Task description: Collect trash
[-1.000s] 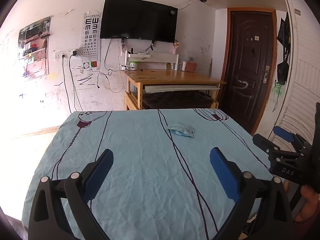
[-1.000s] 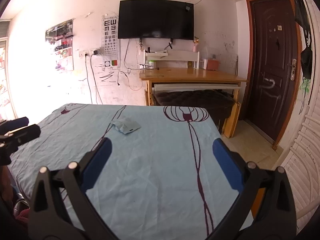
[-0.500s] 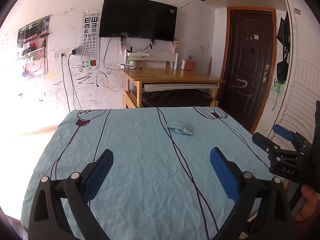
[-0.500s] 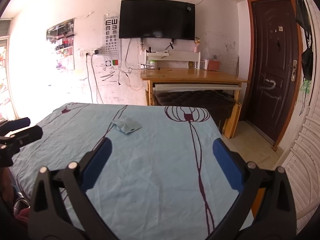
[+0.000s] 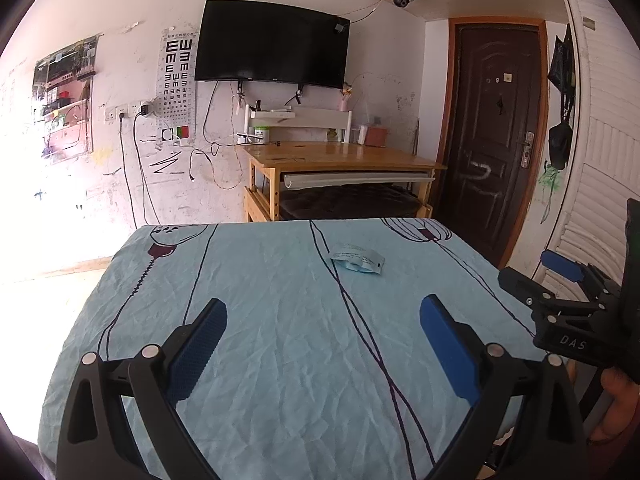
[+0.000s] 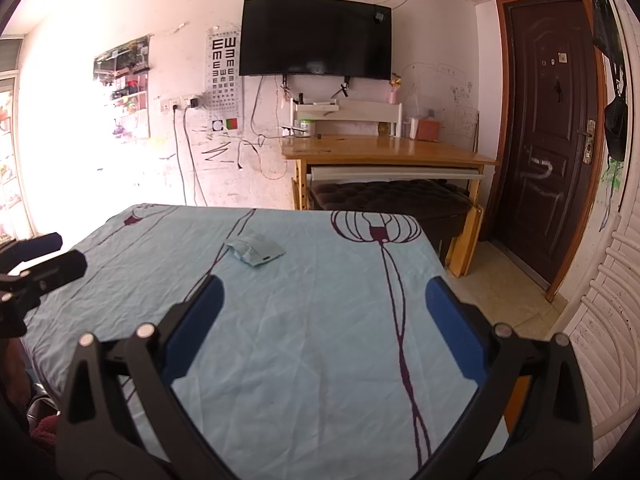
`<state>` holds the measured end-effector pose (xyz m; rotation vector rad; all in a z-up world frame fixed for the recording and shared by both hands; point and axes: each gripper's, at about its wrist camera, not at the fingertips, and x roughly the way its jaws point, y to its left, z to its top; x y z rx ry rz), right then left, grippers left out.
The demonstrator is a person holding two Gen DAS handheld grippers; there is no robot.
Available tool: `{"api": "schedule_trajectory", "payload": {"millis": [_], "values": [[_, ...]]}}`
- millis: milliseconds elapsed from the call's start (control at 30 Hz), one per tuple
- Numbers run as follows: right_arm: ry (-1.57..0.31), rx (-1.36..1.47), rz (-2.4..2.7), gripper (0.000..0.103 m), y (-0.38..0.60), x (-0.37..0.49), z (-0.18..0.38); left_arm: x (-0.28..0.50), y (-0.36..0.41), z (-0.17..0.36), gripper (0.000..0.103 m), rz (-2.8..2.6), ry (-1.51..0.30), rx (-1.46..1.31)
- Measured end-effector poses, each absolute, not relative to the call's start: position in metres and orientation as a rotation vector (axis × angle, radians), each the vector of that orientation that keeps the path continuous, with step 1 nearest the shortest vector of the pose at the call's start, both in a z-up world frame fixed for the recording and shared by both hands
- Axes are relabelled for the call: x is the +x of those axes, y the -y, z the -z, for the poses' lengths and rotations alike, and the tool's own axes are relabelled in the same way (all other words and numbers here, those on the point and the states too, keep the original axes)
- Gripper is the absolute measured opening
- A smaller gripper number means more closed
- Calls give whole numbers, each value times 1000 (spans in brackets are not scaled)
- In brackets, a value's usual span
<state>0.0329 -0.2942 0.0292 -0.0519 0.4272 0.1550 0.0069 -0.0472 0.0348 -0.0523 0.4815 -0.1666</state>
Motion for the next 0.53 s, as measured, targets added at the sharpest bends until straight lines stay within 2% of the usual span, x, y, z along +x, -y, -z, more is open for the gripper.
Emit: {"api": "schedule_trajectory", "payload": {"millis": [533], "values": [[-428,-53,-154,97,293,33,-29,7,51,-34,92,172,-492,-41]]}}
